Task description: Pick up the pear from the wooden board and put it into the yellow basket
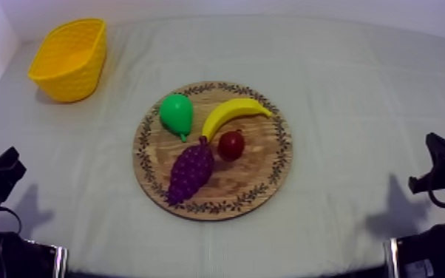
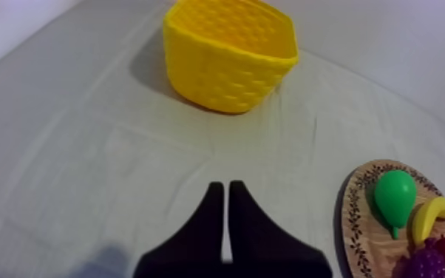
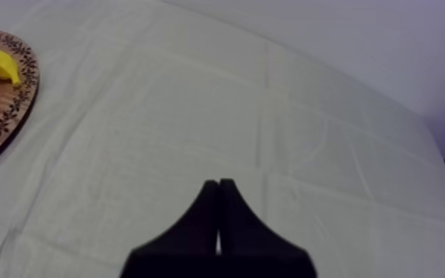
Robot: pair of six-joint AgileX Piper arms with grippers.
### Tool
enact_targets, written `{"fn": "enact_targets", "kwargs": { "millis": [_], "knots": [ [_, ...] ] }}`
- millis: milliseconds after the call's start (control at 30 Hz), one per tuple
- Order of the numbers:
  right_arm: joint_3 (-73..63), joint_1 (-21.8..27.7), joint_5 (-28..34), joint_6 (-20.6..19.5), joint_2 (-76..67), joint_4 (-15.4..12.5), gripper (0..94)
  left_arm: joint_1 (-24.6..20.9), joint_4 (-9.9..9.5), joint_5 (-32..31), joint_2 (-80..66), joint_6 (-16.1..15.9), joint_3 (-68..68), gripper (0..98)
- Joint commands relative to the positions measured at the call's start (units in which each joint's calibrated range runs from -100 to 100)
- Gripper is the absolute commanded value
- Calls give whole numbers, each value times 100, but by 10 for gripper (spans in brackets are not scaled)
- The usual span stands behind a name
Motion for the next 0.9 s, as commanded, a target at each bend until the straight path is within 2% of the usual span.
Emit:
{"fn": "enact_targets", "kwargs": {
  "millis": [0, 500, 633, 767, 867],
  "knots": [
    [-2, -1, -4, 5, 0, 0, 4, 2, 0, 0, -1, 6, 0, 0],
    [-2, -1, -4, 3, 0, 0, 4, 2, 0, 0, -1, -22, 0, 0],
    [-2, -1, -4, 2, 0, 0, 4, 21, -3, 0, -1, -431, 0, 0],
    [-2, -1, -4, 2, 0, 0, 4, 257, -4, 0, -1, -794, -3, 0],
    [-2, -1, -4, 0, 0, 0, 4, 571, -6, -6, -4, -880, -43, 0]
  ]
}}
